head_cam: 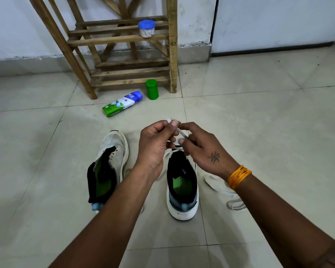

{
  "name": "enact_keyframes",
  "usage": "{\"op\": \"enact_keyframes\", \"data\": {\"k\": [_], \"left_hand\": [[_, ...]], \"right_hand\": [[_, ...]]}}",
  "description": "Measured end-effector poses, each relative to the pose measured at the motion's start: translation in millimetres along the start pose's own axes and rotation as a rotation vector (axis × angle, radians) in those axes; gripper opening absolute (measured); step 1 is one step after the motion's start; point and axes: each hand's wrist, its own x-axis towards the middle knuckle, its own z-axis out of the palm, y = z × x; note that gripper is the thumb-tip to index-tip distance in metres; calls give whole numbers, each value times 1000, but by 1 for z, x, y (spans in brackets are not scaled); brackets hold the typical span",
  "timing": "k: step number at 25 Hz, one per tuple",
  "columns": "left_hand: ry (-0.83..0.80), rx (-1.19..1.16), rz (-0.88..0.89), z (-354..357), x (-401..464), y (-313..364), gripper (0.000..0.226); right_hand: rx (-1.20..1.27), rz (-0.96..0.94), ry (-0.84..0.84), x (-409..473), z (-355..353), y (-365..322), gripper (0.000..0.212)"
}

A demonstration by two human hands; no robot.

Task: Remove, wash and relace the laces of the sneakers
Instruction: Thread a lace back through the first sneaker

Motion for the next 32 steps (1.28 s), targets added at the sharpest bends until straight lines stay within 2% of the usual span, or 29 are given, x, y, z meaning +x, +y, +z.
{"op": "enact_keyframes", "data": {"k": [2,6,7,9,11,12,13,17,20,24,26,29,32], "left_hand": [[-6,-6,13,1,-1,2,17],[66,-13,35,-7,2,6,12],[75,-5,31,-7,2,4,12],[71,2,22,-6,0,0,13],[43,1,22,-3,-3,-4,13],[31,6,29,-2,-3,-4,12],[30,19,36,-2,-3,-4,12],[98,44,51,-11,1,-3,17],[94,50,45,-12,0,-6,13],[-21,71,30,-9,-2,-4,7],[-46,164,40,-12,-2,-1,11],[37,378,90,-19,0,0,7],[47,522,150,-23,2,-3,8]], "right_hand": [[30,-49,25,3,0,-7,13],[-359,91,122,1,-5,24,20],[-346,95,118,0,-5,25,16],[-150,29,48,2,-2,15,7],[-4,-61,-13,5,3,-1,7],[13,-85,-9,6,5,-4,3],[-2,-84,20,6,5,-5,10],[-87,48,136,5,-4,15,18],[33,20,77,4,-4,9,7],[72,-63,73,6,1,1,10],[36,-44,114,6,-2,6,14],[-38,-16,161,6,-4,14,15],[-229,-64,213,3,-3,19,6]]}}
